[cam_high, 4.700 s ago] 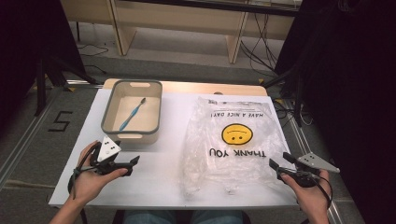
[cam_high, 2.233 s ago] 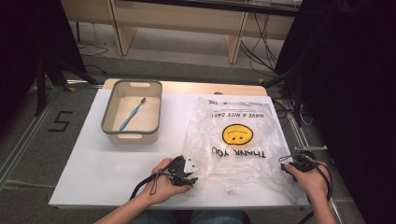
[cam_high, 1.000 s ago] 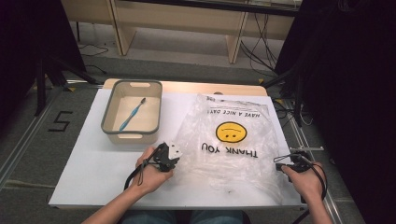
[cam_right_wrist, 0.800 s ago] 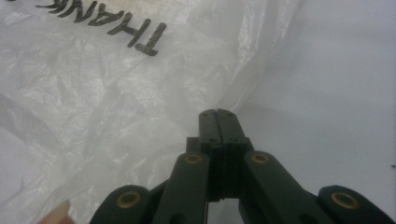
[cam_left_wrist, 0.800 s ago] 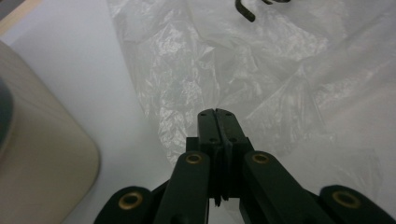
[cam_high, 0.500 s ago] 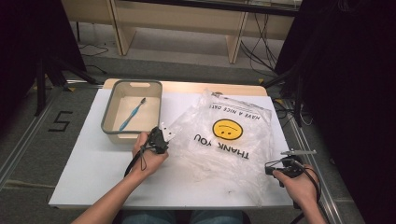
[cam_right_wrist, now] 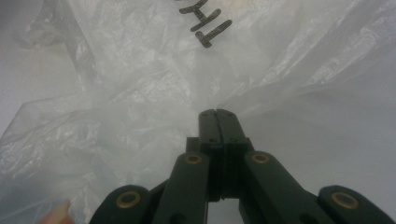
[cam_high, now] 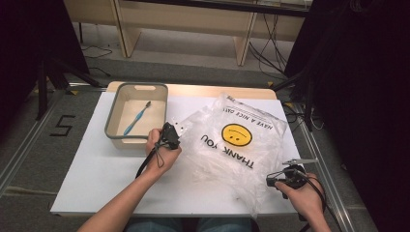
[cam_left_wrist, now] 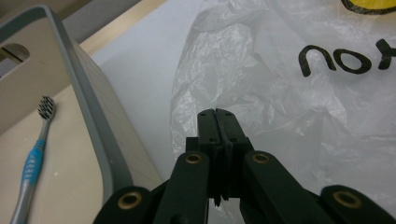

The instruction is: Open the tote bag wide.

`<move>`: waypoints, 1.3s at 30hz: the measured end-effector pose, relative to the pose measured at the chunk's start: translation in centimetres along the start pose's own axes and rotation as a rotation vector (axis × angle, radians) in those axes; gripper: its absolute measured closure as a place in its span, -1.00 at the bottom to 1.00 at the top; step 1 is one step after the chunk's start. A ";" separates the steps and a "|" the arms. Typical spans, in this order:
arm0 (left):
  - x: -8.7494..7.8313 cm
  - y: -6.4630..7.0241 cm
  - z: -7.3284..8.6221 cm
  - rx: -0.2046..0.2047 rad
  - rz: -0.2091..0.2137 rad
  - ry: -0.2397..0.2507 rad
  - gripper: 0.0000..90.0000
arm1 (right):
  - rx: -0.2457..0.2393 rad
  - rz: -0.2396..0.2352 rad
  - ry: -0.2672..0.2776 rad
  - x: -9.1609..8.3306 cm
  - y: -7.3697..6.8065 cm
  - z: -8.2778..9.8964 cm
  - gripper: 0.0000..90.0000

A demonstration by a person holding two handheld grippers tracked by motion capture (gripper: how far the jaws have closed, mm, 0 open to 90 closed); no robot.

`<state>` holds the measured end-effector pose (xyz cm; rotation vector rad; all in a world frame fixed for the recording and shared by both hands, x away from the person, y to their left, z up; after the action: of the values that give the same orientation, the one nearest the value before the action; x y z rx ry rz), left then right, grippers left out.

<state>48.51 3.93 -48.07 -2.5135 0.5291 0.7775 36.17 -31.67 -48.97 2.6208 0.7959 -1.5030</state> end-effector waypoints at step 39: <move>-6.5 3.6 2.4 -0.024 0.240 0.092 -0.16 | -0.317 0.030 0.216 0.2 -4.5 -5.5 -0.06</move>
<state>40.76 3.65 -47.06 -2.5471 0.8705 0.7593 38.76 -26.25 -45.13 2.5635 0.9174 -0.9990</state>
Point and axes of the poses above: each handheld gripper's, and its own axes: x roughly forward along the jaws, z roughly out of its underside, y roughly to its right, the point moved 5 cm from there along x, roughly forward along the jaws, and after that the axes turned 1 degree about -z, right-handed, at the moved point
